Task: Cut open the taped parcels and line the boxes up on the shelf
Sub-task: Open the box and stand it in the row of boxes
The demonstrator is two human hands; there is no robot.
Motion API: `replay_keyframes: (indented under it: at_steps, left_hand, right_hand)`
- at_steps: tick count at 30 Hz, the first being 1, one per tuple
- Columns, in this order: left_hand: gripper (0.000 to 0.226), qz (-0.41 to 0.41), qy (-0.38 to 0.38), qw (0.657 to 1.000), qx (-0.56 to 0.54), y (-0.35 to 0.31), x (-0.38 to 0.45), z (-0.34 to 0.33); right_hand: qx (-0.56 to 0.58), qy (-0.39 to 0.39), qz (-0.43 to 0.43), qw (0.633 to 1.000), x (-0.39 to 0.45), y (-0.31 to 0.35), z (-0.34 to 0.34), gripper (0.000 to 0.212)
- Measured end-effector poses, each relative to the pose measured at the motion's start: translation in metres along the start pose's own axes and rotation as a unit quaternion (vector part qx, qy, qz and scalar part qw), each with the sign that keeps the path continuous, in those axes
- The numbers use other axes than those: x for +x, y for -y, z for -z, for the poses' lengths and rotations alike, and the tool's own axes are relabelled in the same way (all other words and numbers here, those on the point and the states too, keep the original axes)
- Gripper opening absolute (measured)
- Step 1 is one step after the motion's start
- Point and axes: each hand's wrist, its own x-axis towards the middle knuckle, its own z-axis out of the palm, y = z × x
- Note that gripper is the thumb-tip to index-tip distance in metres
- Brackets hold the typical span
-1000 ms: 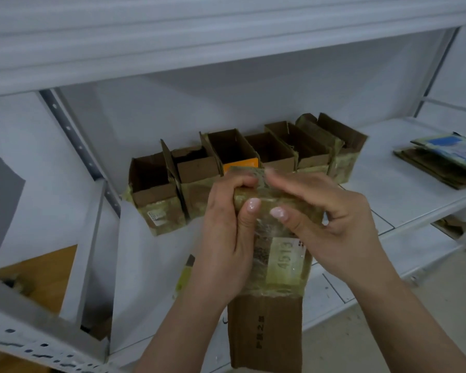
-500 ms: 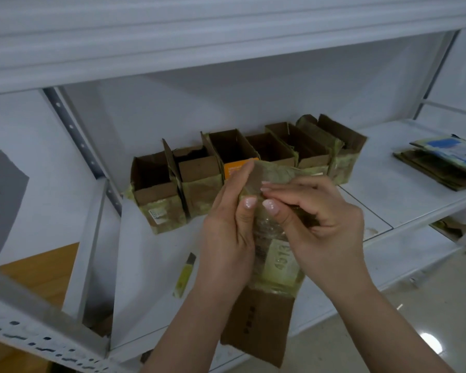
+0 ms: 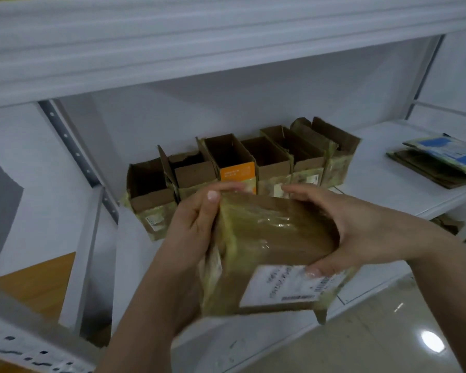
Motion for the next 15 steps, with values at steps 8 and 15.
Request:
replay_keyframes:
  at_steps: [8,15]
  left_hand:
    - [0.026,-0.076,-0.1,0.975,0.185,0.002,-0.02,-0.047]
    - [0.082,0.003,-0.011,0.998,0.064,-0.01,-0.03,-0.065]
  right_hand:
    - [-0.017,-0.267,-0.254,0.93,0.021,0.0,-0.027,0.09]
    - [0.211,-0.302,-0.162,0.916,0.014,0.007,-0.025,0.072]
